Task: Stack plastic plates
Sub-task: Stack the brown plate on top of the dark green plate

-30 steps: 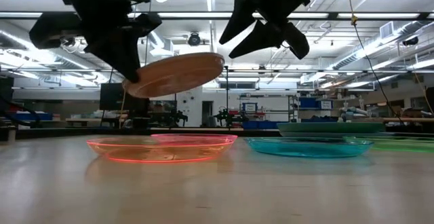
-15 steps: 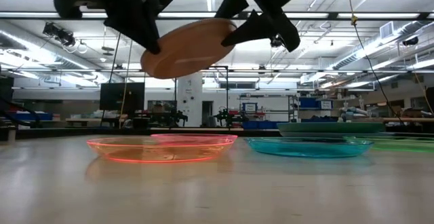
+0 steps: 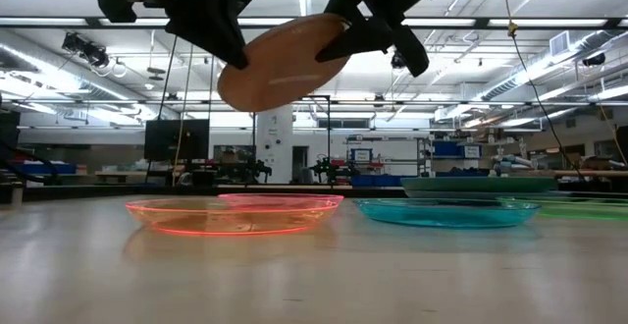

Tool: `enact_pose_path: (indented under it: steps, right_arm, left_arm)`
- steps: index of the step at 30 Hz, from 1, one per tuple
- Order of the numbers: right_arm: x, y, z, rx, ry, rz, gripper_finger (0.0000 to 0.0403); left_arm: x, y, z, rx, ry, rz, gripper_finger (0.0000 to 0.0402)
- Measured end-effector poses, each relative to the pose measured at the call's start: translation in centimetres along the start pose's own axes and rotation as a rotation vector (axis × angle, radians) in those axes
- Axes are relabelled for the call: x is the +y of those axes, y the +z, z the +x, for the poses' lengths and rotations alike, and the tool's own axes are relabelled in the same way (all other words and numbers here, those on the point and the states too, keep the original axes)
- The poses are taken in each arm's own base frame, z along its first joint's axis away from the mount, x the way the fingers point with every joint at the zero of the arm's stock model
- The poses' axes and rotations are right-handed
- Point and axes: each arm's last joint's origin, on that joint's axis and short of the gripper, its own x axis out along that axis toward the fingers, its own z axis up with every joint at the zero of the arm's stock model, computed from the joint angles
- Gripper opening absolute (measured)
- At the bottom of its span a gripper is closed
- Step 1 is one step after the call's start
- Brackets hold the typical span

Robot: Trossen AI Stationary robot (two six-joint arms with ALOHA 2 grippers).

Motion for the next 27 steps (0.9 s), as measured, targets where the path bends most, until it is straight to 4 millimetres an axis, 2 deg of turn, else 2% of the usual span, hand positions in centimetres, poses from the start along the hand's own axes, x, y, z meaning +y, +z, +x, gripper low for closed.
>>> enact_pose_path:
  steps: [7,14,17,21,27]
  right_arm:
    - [0.2,0.0,0.0,-0.012,0.018,-0.004,0.0081]
    - [0.5,-0.1,0.0,0.000,0.043,0.015,0.0072]
    - [0.5,-0.2,0.0,0.022,0.046,0.040,0.0070]
    - [0.6,-0.3,0.0,0.040,0.041,0.061,0.0070]
    - [0.9,-0.7,0.0,0.121,0.046,0.134,0.0070]
  left_arm:
    - [0.0,0.0,0.0,-0.003,0.003,-0.001,0.0044]
    - [0.1,0.4,-0.4,-0.021,0.032,-0.043,0.0052]
    - [0.5,1.3,-1.4,-0.064,0.068,-0.084,0.0076]
    - [0.7,2.0,-2.0,-0.086,0.074,-0.118,0.0127]
    - [0.5,1.4,-2.1,-0.027,0.086,-0.182,0.0195]
